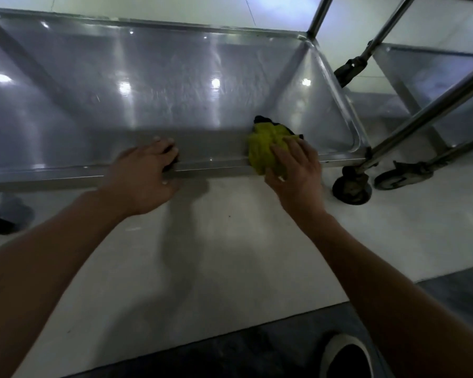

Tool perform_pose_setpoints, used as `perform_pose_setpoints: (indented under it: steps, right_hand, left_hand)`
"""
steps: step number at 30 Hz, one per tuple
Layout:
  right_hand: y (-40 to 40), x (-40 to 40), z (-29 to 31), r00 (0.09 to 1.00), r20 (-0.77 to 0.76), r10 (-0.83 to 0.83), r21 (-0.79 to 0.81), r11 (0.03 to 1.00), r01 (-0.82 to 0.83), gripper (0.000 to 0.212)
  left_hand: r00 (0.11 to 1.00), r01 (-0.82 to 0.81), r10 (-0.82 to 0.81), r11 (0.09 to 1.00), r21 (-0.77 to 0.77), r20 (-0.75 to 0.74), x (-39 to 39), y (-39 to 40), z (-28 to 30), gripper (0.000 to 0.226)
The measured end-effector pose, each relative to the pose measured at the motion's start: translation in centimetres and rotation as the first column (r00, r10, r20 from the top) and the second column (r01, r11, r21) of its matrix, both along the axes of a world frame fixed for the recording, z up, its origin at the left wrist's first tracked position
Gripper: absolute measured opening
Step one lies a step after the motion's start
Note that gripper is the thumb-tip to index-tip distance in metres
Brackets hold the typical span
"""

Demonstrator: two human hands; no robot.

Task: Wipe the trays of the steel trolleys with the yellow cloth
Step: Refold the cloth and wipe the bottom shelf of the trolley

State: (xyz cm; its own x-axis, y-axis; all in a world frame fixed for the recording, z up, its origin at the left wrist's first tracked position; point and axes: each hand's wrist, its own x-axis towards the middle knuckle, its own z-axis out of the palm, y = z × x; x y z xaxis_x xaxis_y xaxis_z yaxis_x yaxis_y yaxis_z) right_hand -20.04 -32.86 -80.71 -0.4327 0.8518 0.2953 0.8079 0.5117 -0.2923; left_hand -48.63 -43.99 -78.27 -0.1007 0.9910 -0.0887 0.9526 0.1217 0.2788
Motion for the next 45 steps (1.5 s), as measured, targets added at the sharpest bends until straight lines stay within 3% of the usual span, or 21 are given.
perform_pose_setpoints:
  steps: [4, 8, 14, 18, 22, 29, 36, 45]
  right_hand:
    - [1.2, 4.3, 0.9, 0.995, -0.008, -0.103, -0.003, 0.995, 0.103, 0.047]
    - [-0.1, 2.8, 2.0, 0.984, -0.092, -0.155, -0.085, 0.985, 0.147, 0.042]
    - [-5.3, -0.1, 7.5, 0.921, -0.373, -0.114, -0.325, 0.946, -0.015, 0.042]
    - [-9.6, -1.5, 14.0, 0.928, -0.369, -0.058, -0.354, 0.931, -0.083, 0.048]
    - [-15.1, -1.6, 21.1, 0.959, -0.274, 0.073, -0.26, 0.954, -0.147, 0.046]
    - [-23.5, 0.8, 35.3, 0.983, -0.176, -0.06, -0.394, 0.919, -0.014, 0.045]
    - [-29.0, 5.4, 51.1, 0.968, -0.228, -0.104, -0.444, 0.896, -0.009, 0.046]
    - [-29.5, 15.8, 64.8, 0.912, -0.388, -0.13, -0.377, 0.926, -0.029, 0.05]
  left_hand:
    - [0.997, -0.021, 0.021, 1.0, 0.012, -0.068, 1.8, -0.1, 0.4, 0.062]
    - [0.997, 0.027, -0.023, 0.998, 0.05, -0.072, 4.0, -0.6, 1.4, 0.058]
    - [1.0, -0.009, 0.01, 0.999, 0.04, -0.012, 4.7, -4.1, 6.7, 0.06]
    - [0.999, -0.037, 0.037, 0.999, 0.015, 0.004, 4.0, -8.9, 11.6, 0.055]
    - [0.999, -0.026, 0.028, 0.998, -0.049, 0.028, 3.9, -12.9, 17.8, 0.056]
    - [0.998, 0.019, -0.013, 0.994, -0.105, 0.06, 5.5, -18.1, 32.4, 0.056]
    - [0.994, -0.007, 0.028, 0.98, -0.197, 0.107, 9.7, -24.8, 47.9, 0.055]
    - [0.988, -0.053, 0.067, 0.993, -0.102, 0.137, 21.3, -23.0, 62.5, 0.051]
